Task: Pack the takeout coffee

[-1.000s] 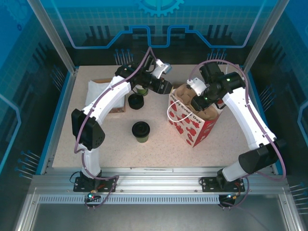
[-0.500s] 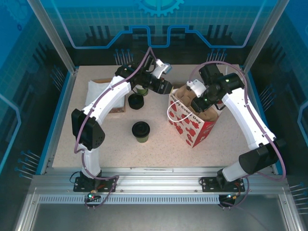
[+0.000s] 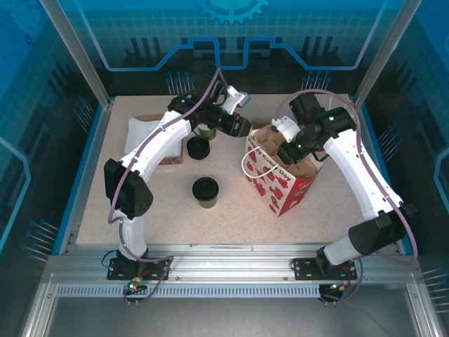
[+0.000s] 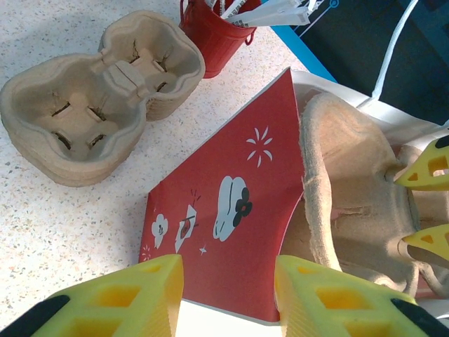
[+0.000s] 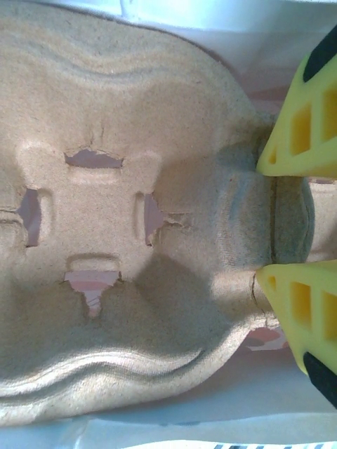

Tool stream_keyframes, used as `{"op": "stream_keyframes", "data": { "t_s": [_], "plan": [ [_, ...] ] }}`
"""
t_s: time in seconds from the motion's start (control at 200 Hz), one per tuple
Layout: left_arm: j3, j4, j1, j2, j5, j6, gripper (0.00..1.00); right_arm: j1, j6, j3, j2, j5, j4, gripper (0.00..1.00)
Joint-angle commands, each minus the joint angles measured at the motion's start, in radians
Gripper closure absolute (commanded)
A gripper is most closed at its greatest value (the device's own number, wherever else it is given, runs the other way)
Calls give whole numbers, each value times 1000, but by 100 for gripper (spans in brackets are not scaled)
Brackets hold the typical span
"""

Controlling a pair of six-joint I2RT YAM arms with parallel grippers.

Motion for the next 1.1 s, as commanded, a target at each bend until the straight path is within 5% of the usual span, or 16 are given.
{"op": "stream_keyframes", "data": {
  "t_s": [0.0,1.095],
  "plan": [
    [-23,1,13,-13,-51,-16,60,8,3,-14,-32,-25,-46,72],
    [-86,71,12,-73,3,-24,56,18,61,-23,15,5,-37,73]
  ]
}}
